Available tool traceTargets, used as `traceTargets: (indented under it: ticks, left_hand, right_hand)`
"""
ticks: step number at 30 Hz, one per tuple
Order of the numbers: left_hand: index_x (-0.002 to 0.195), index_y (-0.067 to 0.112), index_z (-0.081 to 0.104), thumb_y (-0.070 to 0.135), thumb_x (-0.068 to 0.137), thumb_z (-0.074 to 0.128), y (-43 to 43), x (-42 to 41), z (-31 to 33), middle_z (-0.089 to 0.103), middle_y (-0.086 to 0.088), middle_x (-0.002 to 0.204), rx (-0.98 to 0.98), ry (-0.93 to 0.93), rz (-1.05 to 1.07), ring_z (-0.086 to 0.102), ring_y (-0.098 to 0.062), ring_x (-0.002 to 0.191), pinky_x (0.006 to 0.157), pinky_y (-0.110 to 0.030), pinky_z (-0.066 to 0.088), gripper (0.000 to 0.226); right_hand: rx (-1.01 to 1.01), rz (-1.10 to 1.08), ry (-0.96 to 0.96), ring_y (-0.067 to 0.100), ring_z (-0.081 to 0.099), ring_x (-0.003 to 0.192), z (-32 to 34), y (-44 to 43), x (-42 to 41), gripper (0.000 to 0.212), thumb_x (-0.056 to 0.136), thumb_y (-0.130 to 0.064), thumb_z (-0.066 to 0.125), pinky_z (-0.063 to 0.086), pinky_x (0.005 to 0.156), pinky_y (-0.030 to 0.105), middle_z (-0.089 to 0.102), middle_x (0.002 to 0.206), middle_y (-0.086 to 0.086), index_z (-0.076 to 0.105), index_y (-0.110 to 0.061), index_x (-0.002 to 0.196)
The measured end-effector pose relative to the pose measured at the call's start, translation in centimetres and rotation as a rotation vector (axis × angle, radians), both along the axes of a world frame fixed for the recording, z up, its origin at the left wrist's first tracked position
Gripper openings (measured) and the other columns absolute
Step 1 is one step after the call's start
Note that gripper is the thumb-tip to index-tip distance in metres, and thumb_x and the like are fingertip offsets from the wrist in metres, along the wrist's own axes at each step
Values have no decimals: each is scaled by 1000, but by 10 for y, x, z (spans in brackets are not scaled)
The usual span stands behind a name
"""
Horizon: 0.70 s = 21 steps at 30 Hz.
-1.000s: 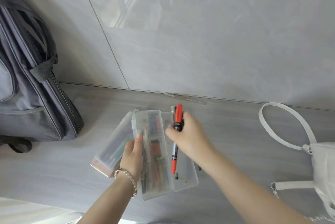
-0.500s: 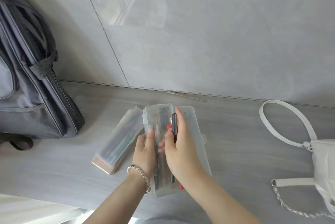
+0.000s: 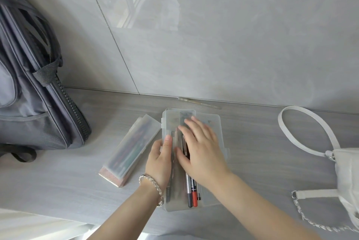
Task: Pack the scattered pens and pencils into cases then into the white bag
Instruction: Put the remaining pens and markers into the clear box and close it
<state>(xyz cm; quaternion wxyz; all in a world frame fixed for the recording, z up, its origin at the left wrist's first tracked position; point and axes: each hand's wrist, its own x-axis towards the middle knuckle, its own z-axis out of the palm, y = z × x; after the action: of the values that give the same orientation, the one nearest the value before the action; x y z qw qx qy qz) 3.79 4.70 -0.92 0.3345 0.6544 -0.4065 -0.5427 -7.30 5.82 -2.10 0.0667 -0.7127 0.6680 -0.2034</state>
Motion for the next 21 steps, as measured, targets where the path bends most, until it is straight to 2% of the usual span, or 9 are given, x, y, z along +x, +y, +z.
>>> traceTargets:
  ticks: [2,5,7,9,13,16,17,19,21]
  left_hand:
    - [98,16,60,42,94,41,-1,0,0,57,2,76,-13,-38,-7,52,-3,65,53,-3,40,33]
    - [95,14,59,42,94,40,-3,0,0,54,2,70,-17,-70,-15,52,3,53,45,0,37,33]
    - [93,17,59,43,93,40,-4,0,-1,55,3,71,-7,-60,-10,53,1,57,46,-1,38,31]
    - [95,18,60,44,93,41,-5,1,-3,58,2,76,8,-59,-15,54,-8,67,54,-7,42,33]
    - [99,19,62,45,93,41,-10,15,-9,63,7,80,51,-98,-17,56,-6,74,67,-24,42,34]
    - [88,23,59,44,93,42,-20,36,-9,58,5,72,76,-148,29,52,-7,66,61,-25,40,27]
    - [89,22,59,44,93,42,-23,43,-10,57,3,70,82,-169,37,51,-9,63,57,-24,39,28]
    - [96,19,58,50,91,44,-28,59,-13,56,-2,72,81,-190,57,50,-14,62,58,-27,43,34]
    - [97,22,58,62,83,44,-31,70,-15,60,0,78,81,-212,75,53,-14,67,69,-33,45,44]
  right_hand:
    - [-9,-37,38,28,35,130,-1,1,-3,48,81,-42,42,38,103,51,58,125,9,59,-12,115]
    - [-20,-85,52,30,30,127,-5,4,-5,52,79,-46,44,36,101,53,60,117,6,58,-10,114]
    - [-14,-53,41,28,34,124,-7,5,-5,51,79,-46,45,38,99,49,61,111,5,57,-11,114]
    - [-3,-4,5,26,37,123,-7,5,-3,49,79,-46,45,42,99,46,61,111,5,53,-13,115]
    - [66,3,-394,14,27,132,1,-4,-13,54,86,-43,42,25,108,29,57,126,2,50,-12,128]
    - [30,-225,-489,21,42,127,-9,-19,-33,44,89,-28,53,26,103,18,55,128,5,49,-10,129]
    - [139,-335,-485,24,46,123,-15,-26,-40,46,89,-27,56,31,97,19,56,127,8,47,-9,130]
    - [546,-516,-409,29,51,117,-29,-36,-45,59,87,-41,56,40,88,29,55,126,13,39,-5,130]
    - [793,-516,-267,30,57,109,-43,-39,-39,67,84,-52,55,45,77,31,58,118,14,37,-2,124]
